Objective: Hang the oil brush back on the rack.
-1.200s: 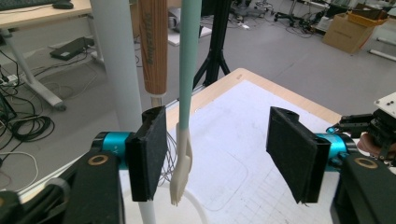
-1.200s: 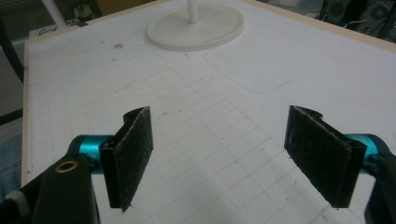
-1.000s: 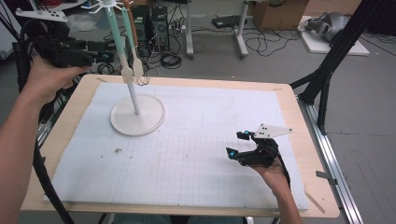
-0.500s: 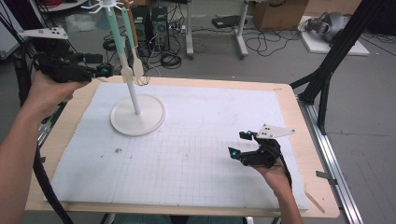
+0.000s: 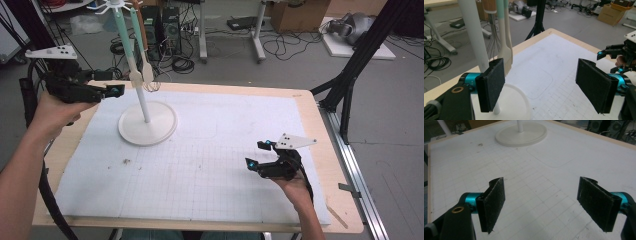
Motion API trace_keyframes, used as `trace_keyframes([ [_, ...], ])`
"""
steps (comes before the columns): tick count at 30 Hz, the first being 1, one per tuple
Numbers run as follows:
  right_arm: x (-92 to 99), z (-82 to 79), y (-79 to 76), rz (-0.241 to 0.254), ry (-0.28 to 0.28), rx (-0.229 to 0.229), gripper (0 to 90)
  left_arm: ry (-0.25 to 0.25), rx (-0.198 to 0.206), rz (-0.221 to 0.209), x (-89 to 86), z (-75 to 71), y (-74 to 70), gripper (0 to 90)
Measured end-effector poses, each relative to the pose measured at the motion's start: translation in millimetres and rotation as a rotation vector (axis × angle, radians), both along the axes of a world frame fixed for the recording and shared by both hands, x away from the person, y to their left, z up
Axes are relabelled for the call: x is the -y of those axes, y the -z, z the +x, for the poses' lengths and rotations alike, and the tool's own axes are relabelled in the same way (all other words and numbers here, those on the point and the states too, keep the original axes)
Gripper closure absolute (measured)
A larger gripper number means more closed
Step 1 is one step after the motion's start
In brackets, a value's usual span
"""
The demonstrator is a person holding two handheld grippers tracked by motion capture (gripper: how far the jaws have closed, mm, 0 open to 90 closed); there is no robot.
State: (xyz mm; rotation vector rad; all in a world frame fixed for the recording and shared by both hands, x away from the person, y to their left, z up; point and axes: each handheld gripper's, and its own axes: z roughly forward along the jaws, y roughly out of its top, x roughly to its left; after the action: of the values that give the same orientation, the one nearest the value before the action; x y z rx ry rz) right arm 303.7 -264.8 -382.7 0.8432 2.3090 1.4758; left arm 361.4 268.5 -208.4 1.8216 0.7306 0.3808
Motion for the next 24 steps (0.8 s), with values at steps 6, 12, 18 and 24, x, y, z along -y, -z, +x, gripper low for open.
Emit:
trace_keyframes([
  [6,0.0,-1.2,-0.7,-0.003,0.006,0.000,21.2,-0.003,0.011,0.006,0.5,-7.0,6.8,23.9],
  [12,-0.1,-2.5,0.2,-0.004,0.009,0.003,21.2,-0.008,0.020,0.004,1.1,-16.3,15.6,23.9],
  [18,-0.9,-5.1,0.0,-0.006,0.013,0.004,21.0,-0.008,0.020,0.014,4.7,-23.1,26.4,23.9],
  [24,-1.3,-4.5,1.0,-0.004,0.016,0.004,21.0,-0.016,0.017,0.027,8.7,-26.2,42.4,23.9],
])
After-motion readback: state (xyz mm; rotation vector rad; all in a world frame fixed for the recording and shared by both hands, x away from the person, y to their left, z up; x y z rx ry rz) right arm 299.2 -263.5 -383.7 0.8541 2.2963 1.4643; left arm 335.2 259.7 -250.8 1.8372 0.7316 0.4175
